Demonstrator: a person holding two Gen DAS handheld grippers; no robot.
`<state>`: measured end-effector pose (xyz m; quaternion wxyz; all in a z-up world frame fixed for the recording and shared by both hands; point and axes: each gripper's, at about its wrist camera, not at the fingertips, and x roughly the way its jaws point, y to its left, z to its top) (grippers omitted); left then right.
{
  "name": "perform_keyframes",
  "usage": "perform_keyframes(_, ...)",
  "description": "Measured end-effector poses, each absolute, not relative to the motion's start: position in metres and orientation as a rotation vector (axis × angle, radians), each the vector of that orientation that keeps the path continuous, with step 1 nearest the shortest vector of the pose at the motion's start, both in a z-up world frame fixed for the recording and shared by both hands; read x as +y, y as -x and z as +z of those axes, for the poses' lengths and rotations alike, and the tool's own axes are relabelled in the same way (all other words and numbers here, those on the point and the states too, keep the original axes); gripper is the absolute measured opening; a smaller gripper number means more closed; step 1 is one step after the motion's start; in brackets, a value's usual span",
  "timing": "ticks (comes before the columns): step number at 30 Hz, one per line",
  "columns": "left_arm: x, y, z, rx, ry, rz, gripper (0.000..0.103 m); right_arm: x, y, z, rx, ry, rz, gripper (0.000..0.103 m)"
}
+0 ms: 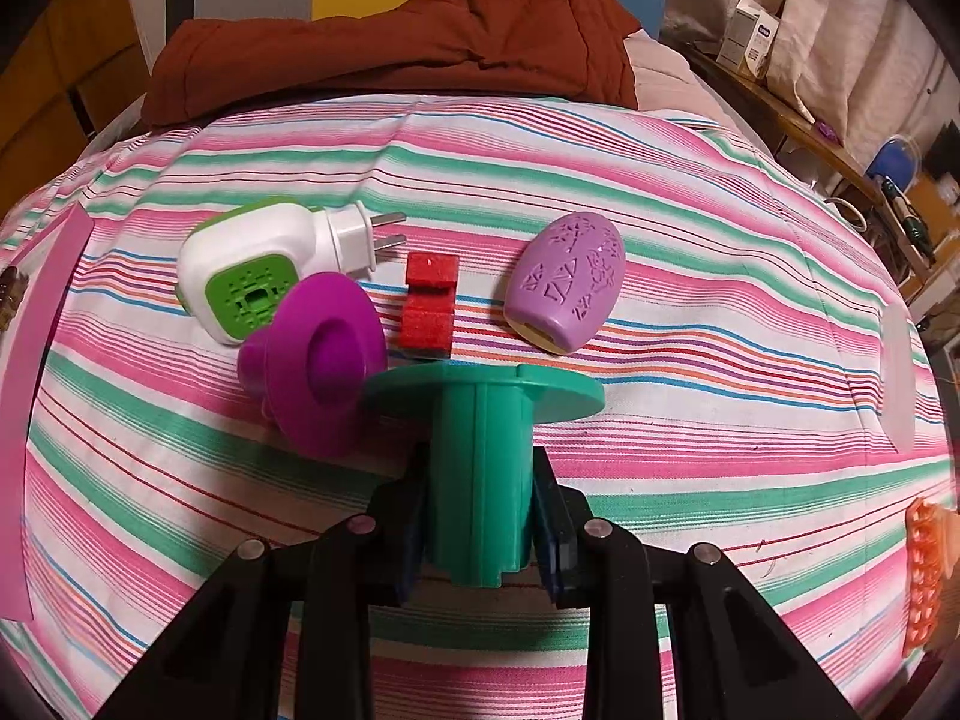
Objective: Organize rigid objects
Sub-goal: 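Carry the yellow block onto the tray with the left tool and release it, then lift the green funnel toy with the right tool and carry it to the tray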
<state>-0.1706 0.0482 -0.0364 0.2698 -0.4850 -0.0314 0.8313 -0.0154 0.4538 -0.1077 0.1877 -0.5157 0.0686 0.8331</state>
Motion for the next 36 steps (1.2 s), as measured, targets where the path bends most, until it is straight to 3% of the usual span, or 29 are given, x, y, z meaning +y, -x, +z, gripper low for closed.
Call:
perform_keyframes(13,0.06,0.188,-0.084,0.055,1.48,2.218,0.028,0.454,0.016,-0.108,0.192,1.454,2.339,0.03)
perform_keyframes(22,0.043,0.171,-0.042,0.019,1.338,2.35,0.031,0.454,0.017,-0.108,0.183,1.454,2.339,0.03)
perform_keyframes(27,0.035,0.134,-0.014,0.096,1.229,2.517,0.031,0.452,0.017,-0.108,0.168,1.451,2.339,0.03)
perform_keyframes(36,0.031,0.068,0.008,0.058,1.053,2.639,0.031,0.448,0.015,-0.109,0.131,1.445,2.341,0.03)
